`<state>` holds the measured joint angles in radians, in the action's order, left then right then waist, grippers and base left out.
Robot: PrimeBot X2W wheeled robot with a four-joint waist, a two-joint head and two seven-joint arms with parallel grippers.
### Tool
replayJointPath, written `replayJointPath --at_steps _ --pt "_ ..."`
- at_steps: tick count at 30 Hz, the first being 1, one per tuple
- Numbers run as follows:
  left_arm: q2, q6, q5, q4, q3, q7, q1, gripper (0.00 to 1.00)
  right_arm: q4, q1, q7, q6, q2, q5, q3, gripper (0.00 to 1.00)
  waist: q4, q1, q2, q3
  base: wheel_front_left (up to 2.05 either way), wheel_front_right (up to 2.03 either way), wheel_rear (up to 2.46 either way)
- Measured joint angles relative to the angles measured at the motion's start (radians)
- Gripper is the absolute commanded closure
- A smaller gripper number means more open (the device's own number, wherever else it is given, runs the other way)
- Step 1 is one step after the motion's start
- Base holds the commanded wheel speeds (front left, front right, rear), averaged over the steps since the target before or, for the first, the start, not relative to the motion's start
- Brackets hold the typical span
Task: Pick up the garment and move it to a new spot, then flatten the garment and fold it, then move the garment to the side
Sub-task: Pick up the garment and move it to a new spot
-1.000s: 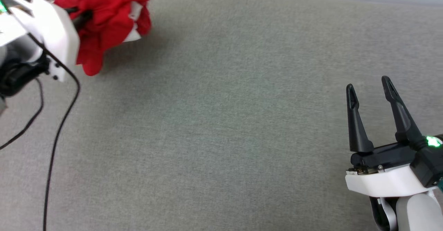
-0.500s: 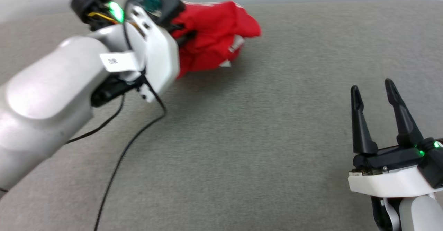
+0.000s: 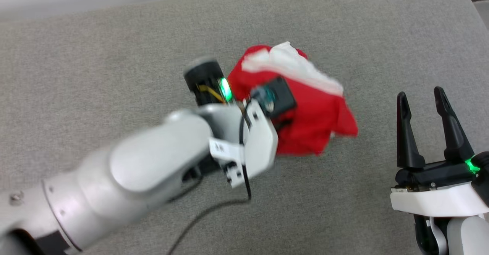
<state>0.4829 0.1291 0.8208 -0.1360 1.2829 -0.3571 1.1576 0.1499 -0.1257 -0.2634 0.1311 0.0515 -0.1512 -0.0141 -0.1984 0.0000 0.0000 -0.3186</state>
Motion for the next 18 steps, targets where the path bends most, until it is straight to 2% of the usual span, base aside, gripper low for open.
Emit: replayJointPath --at_steps 9,14,15,16,18 --pt "-0.049 0.0 -0.1 0.003 -0.001 -0.1 -0.254 1.0 -0.005 0.002 0.0 0.0 0.0 0.002 -0.007 0.0 0.007 0.0 0.0 -0.014 0.0 0.0 0.0" --pt "-0.056 0.0 -0.132 0.006 -0.002 -0.119 -0.317 1.0 -0.015 0.003 0.0 0.0 0.0 0.008 -0.005 0.0 0.022 0.0 0.0 -0.015 0.0 0.0 0.0" --pt "-0.057 0.0 -0.136 0.002 -0.002 -0.101 -0.318 0.85 -0.019 0.003 0.0 0.0 0.0 0.011 -0.005 0.0 0.025 0.0 0.0 -0.012 0.0 0.0 0.0" --pt "-0.06 0.0 -0.142 -0.005 -0.002 -0.076 -0.318 0.0 -0.021 0.003 0.0 0.0 0.0 0.012 -0.005 0.0 0.028 0.0 0.0 -0.009 0.0 0.0 0.0" --pt "-0.069 0.0 -0.149 -0.034 -0.001 -0.005 -0.316 0.0 -0.027 0.005 0.0 0.0 0.0 0.013 -0.006 0.0 0.033 0.0 0.0 0.001 0.0 0.0 0.0"
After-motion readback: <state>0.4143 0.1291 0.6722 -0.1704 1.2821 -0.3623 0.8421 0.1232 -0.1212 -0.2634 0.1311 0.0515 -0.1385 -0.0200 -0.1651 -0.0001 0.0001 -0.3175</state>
